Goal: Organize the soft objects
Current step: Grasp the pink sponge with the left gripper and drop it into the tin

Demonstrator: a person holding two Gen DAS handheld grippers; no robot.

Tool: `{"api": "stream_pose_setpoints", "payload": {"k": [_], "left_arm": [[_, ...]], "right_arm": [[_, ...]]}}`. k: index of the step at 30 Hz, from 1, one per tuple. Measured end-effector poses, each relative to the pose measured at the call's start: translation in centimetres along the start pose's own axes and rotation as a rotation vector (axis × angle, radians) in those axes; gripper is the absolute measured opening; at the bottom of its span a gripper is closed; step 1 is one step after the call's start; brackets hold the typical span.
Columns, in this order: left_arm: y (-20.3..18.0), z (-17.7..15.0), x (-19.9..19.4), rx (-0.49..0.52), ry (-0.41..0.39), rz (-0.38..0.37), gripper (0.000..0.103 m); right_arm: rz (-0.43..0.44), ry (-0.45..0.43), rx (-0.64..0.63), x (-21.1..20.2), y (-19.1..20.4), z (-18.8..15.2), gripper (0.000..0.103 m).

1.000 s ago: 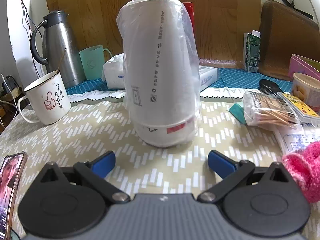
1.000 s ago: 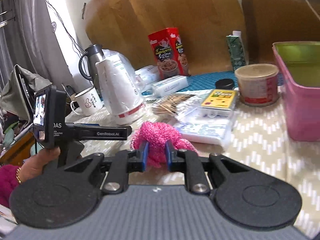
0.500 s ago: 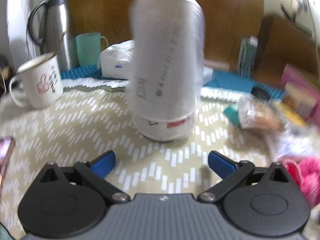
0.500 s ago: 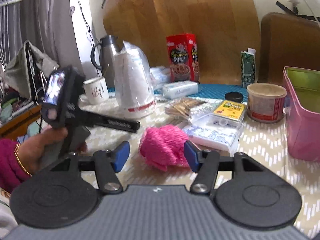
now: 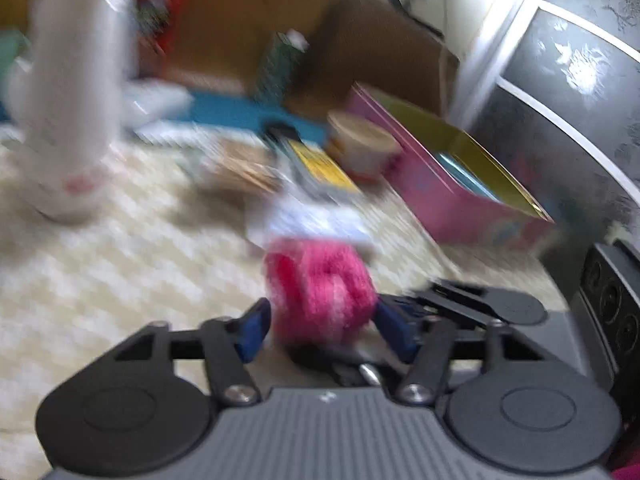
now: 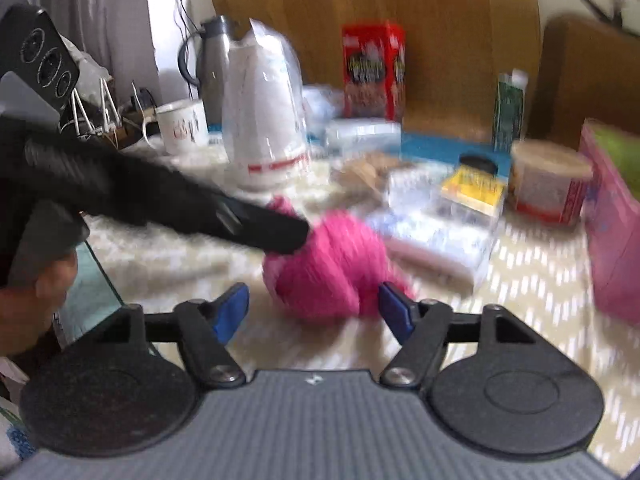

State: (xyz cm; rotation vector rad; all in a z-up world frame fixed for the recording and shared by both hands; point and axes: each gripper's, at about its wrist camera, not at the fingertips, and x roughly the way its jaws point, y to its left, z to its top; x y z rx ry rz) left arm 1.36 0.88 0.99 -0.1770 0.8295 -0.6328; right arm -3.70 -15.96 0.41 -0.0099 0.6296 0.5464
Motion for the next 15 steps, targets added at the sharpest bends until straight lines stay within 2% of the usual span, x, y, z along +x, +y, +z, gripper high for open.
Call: {"api": "stream_pose_setpoints", "payload": {"k": [1, 2, 7, 11, 15], "left_arm": [[-0.9, 0.2, 0.5, 0.027, -0.002, 0.032, 0.054], [-2.0, 0.3, 0.7, 0.054, -0.013, 0.042, 0.052], [-6.8, 3.8, 1.1, 0.170, -0.078, 0.006, 0.052], [-11.9, 6.6, 3.7, 0.288, -0.122, -0.040, 0.054], [-15.4, 8.4, 7.3, 0.321, -0.110, -0.105, 0.054]], "right_arm": [[-0.019, -0.019, -0.009, -0.2, 0.0, -0.2, 0.047], [-0.031, -0.025, -0.017, -0.5, 0.0, -0.2, 0.044], [-0.137, -0.180, -0.034, -3.8, -1.1, -0.2, 0.042], [-0.259, -0.305, -0.019, -7.1, -3.7, 0.5, 0.043], [-0.378, -0.350, 0.032, -9.4, -7.6, 1.1, 0.043]]}}
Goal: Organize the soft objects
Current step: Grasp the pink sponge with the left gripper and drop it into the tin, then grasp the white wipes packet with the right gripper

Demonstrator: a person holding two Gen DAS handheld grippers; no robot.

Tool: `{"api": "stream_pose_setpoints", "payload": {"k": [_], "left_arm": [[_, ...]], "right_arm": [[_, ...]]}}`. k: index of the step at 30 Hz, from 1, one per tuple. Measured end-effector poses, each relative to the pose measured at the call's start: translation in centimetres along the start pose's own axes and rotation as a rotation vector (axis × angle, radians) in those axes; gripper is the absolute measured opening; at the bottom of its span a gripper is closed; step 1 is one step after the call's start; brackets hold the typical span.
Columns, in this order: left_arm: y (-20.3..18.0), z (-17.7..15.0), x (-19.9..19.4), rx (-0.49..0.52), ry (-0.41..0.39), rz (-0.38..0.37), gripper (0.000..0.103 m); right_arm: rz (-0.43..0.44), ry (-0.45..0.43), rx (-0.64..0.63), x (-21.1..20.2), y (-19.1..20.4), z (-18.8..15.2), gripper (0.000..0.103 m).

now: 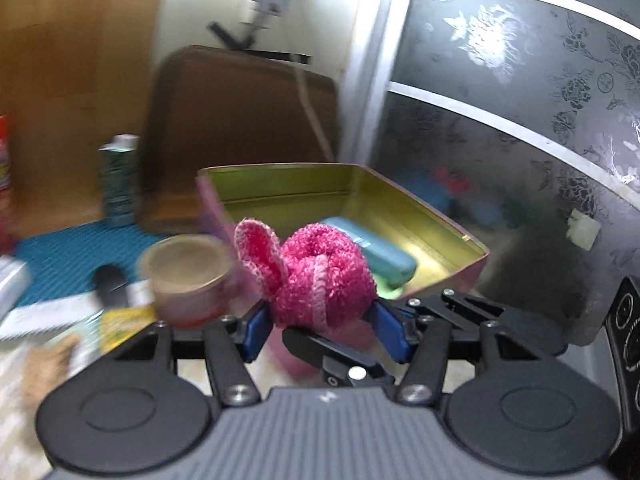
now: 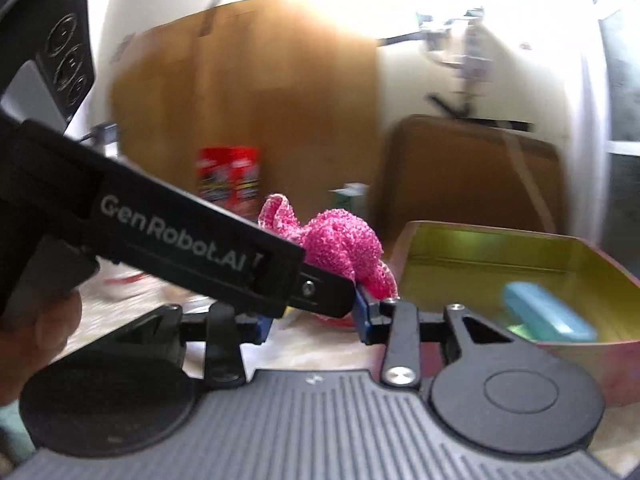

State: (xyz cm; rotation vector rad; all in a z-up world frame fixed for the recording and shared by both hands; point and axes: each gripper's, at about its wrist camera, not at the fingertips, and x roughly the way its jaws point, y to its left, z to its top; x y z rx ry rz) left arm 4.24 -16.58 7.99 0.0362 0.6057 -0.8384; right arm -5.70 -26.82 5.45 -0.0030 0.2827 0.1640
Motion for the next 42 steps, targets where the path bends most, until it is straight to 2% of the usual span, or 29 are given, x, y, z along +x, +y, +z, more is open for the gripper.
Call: {"api": "stream_pose_setpoints", "payload": {"k": [4, 6, 7, 8, 10, 11, 12, 13, 14, 18, 21, 24, 27, 30, 32, 33, 35, 37, 40, 42], "left_arm": [[-0.9, 1.1, 4.6, -0.004, 0.028, -0.012, 0.061], [-1.1, 1.1, 5.9, -0.006, 0.035, 0.021, 0.078], [-1.3, 1.1, 6.1, -0.005, 0.034, 0.041, 0.080], [-1.2, 1.0, 6.1, -0.007, 0.027, 0.059, 0.082], [-0.8, 0.9, 5.2, -0.021, 0.008, 0.043, 0.084], [-0.5, 0.6, 4.3, -0.022, -0.007, 0.030, 0.086], [-0.2, 0.4, 3.3, -0.017, -0.023, 0.028, 0.087], [-0.1, 0.4, 2.6, -0.011, -0.041, 0.033, 0.088], [0.3, -0.1, 1.3, -0.007, -0.072, 0.053, 0.091], [3.3, -1.7, -3.4, -0.046, -0.140, 0.125, 0.093], [7.1, -3.7, -6.9, -0.098, -0.160, 0.235, 0.093], [10.9, -6.6, -10.0, -0.122, -0.152, 0.397, 0.093], [14.5, -9.6, -12.5, -0.132, -0.140, 0.540, 0.093], [17.1, -11.7, -13.7, -0.170, -0.150, 0.600, 0.093], [18.5, -12.9, -14.1, -0.199, -0.163, 0.615, 0.092], [19.1, -13.2, -14.5, -0.231, -0.165, 0.599, 0.088], [19.7, -13.6, -15.7, -0.264, -0.219, 0.534, 0.090], [20.0, -13.7, -16.2, -0.269, -0.243, 0.515, 0.090], [20.1, -13.8, -16.5, -0.271, -0.285, 0.495, 0.090], [20.1, -13.9, -16.8, -0.269, -0.308, 0.487, 0.091]], "right_arm": [[-0.096, 0.016, 0.042, 0.4, -3.8, 0.1, 0.044], [-0.136, 0.032, 0.049, 0.9, -5.3, -0.1, 0.048], [-0.171, 0.039, 0.048, 1.4, -5.8, -0.2, 0.051], [-0.212, 0.046, 0.045, 1.7, -6.2, -0.2, 0.061], [-0.292, 0.053, 0.062, 2.4, -7.1, -0.5, 0.071], [-0.303, 0.055, 0.082, 2.4, -7.6, -0.6, 0.076], [-0.298, 0.044, 0.109, 2.2, -8.1, -0.7, 0.080], [-0.292, 0.023, 0.129, 1.9, -8.1, -0.8, 0.090], [-0.290, 0.006, 0.129, 1.7, -7.7, -0.8, 0.093], [-0.308, -0.034, 0.041, 1.6, -4.8, -0.3, 0.093], [-0.220, -0.056, 0.060, 1.8, -3.3, 0.8, 0.090], [-0.089, -0.049, 0.059, 3.1, -0.8, 2.5, 0.079], [0.074, 0.038, 0.081, 6.9, 2.5, 4.9, 0.078], [0.186, 0.141, 0.117, 12.6, 5.7, 7.7, 0.078], [0.193, 0.225, 0.146, 17.1, 7.7, 9.0, 0.078], [0.182, 0.270, 0.161, 19.8, 8.6, 9.6, 0.078], [0.173, 0.347, 0.176, 24.2, 10.1, 10.3, 0.079], [0.164, 0.450, 0.194, 28.4, 11.3, 10.5, 0.079], [0.131, 0.583, 0.215, 32.9, 13.1, 10.0, 0.082], [0.112, 0.636, 0.212, 34.8, 14.1, 9.6, 0.084]]}}
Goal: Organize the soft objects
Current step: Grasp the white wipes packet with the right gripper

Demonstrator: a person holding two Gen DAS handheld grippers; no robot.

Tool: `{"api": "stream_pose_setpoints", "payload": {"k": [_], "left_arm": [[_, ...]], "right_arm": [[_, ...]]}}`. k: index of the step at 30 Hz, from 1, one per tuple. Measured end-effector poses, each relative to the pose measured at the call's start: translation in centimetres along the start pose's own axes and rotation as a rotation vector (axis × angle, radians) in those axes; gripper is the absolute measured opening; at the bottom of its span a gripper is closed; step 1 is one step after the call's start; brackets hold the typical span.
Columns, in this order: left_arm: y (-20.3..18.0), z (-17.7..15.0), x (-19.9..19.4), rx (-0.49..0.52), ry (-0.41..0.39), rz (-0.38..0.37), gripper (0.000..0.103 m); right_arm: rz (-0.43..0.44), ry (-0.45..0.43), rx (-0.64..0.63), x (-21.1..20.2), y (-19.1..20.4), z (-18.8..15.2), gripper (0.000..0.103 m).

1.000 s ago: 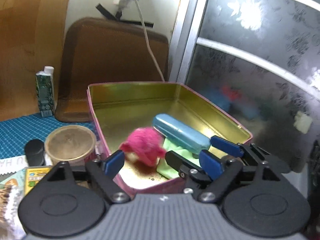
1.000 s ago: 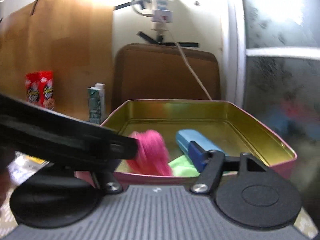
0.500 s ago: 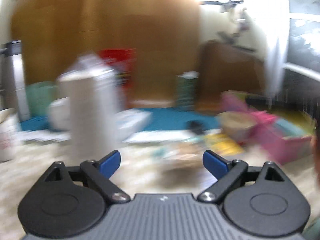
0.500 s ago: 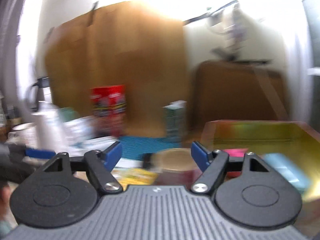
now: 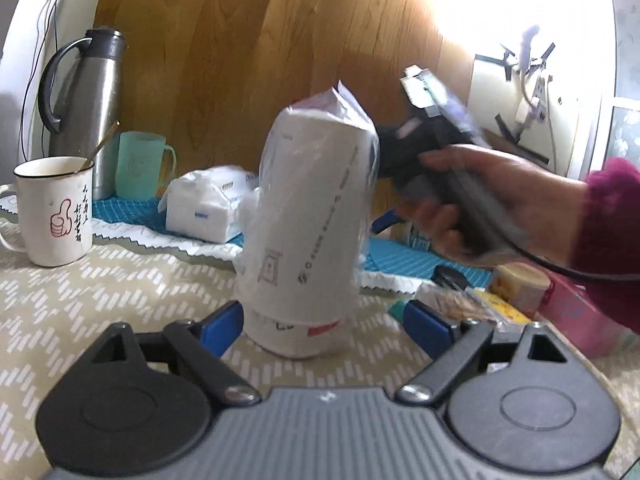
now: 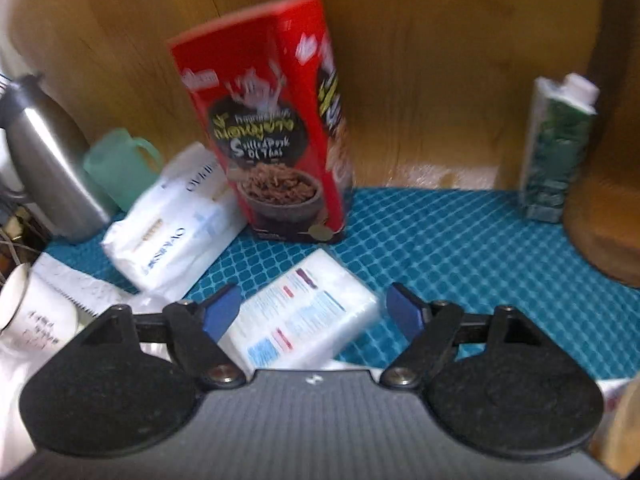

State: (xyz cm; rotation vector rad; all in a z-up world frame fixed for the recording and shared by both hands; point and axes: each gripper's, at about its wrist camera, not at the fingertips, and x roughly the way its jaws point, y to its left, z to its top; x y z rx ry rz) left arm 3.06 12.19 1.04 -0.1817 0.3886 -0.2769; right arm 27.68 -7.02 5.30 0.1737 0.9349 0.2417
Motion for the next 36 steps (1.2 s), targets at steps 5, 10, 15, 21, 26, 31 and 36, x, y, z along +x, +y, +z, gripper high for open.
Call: {"api": "stream_pose_setpoints", "payload": {"k": [5, 10, 15, 21, 26, 31, 36], "left_arm": [[-0.4, -0.1, -0.3, 0.008, -0.035, -0.015, 0.092], [-0.5, -0.2, -0.8, 0.002, -0.053, -0.019, 0.093], [-0.5, -0.2, -0.8, -0.002, -0.055, -0.012, 0.093], [-0.4, -0.2, -1.0, -0.010, -0.063, -0.008, 0.093], [0.5, -0.1, -1.7, -0.059, -0.084, -0.058, 0.093], [2.1, 0.1, -1.9, -0.162, -0.054, -0.102, 0.092], [-0.6, -0.2, -2.5, -0.103, 0.000, -0.157, 0.092]], "right_arm": [[-0.061, 0.084, -0.015, 3.4, 2.1, 0.9, 0.095], [-0.117, 0.126, -0.057, 5.5, 2.3, 0.2, 0.084], [-0.126, 0.104, -0.073, 4.4, 1.5, -0.4, 0.077], [-0.176, -0.021, -0.079, 0.2, 0.1, -0.2, 0.074], [-0.142, -0.108, -0.107, -5.7, -1.2, -1.0, 0.075], [-0.029, -0.154, -0.182, -12.9, -2.9, -6.0, 0.075], [0.133, -0.065, -0.341, -17.4, -4.1, -15.2, 0.076]]}}
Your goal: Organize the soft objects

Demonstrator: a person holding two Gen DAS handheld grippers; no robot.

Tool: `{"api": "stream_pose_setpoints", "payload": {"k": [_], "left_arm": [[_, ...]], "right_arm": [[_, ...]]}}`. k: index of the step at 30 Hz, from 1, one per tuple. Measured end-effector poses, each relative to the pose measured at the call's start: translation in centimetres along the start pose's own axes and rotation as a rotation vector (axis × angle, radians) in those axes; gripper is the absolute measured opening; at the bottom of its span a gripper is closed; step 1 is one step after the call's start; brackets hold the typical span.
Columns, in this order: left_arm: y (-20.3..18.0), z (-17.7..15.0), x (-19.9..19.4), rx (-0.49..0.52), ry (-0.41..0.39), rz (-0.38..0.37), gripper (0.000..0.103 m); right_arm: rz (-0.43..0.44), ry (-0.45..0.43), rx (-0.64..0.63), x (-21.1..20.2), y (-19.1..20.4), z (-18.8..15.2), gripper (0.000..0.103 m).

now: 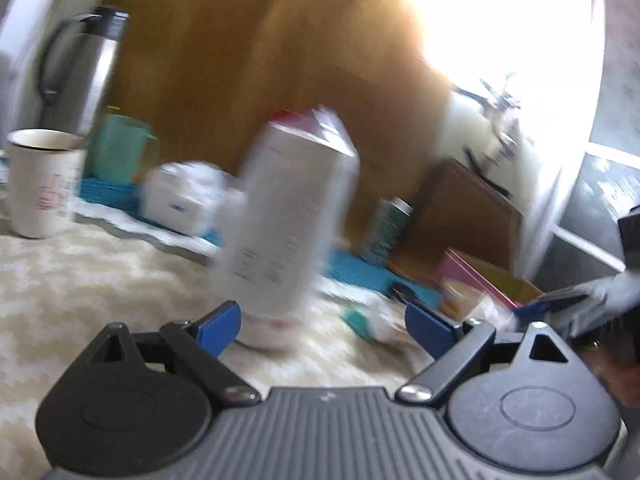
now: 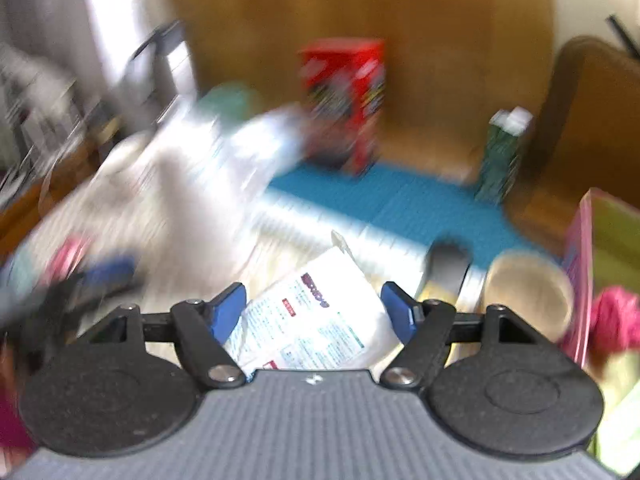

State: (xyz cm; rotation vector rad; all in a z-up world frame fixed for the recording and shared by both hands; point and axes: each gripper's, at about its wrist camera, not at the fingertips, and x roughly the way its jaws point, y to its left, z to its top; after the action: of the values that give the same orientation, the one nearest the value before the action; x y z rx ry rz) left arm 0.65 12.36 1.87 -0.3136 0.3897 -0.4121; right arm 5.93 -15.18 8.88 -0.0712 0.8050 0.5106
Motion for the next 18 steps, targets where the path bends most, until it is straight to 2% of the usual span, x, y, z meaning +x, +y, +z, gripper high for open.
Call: {"api": "stream_pose_setpoints", "payload": {"k": [3, 5, 7, 10, 13, 16, 18], "left_arm": [[-2.9, -0.5, 0.6, 0.032, 0.077, -0.081, 0.092], [-5.0, -0.6, 1.3, 0.076, 0.147, -0.080, 0.092], [-6.2, -0.7, 1.5, 0.102, 0.207, -0.082, 0.092], [-7.2, -0.7, 1.5, 0.084, 0.276, -0.134, 0.092], [-7.9, -1.0, 1.8, 0.065, 0.331, -0.177, 0.092], [-9.4, -2.0, 2.6, 0.076, 0.391, -0.221, 0.089], [-10.7, -2.9, 3.1, 0.107, 0.435, -0.235, 0.079]], "right_arm": [[0.038, 0.065, -0.090, 0.0, 1.3, -3.8, 0.077], [0.056, 0.071, -0.138, 0.3, 2.1, -5.6, 0.080], [0.023, 0.037, -0.165, 0.2, 2.6, -6.9, 0.084], [-0.017, -0.032, -0.177, -1.2, 2.7, -8.6, 0.097], [-0.047, -0.102, -0.186, -2.5, 3.1, -10.7, 0.098], [-0.025, -0.137, -0.165, -4.2, 2.0, -13.0, 0.099], [-0.004, -0.131, -0.136, -4.7, 2.0, -14.3, 0.099]]}}
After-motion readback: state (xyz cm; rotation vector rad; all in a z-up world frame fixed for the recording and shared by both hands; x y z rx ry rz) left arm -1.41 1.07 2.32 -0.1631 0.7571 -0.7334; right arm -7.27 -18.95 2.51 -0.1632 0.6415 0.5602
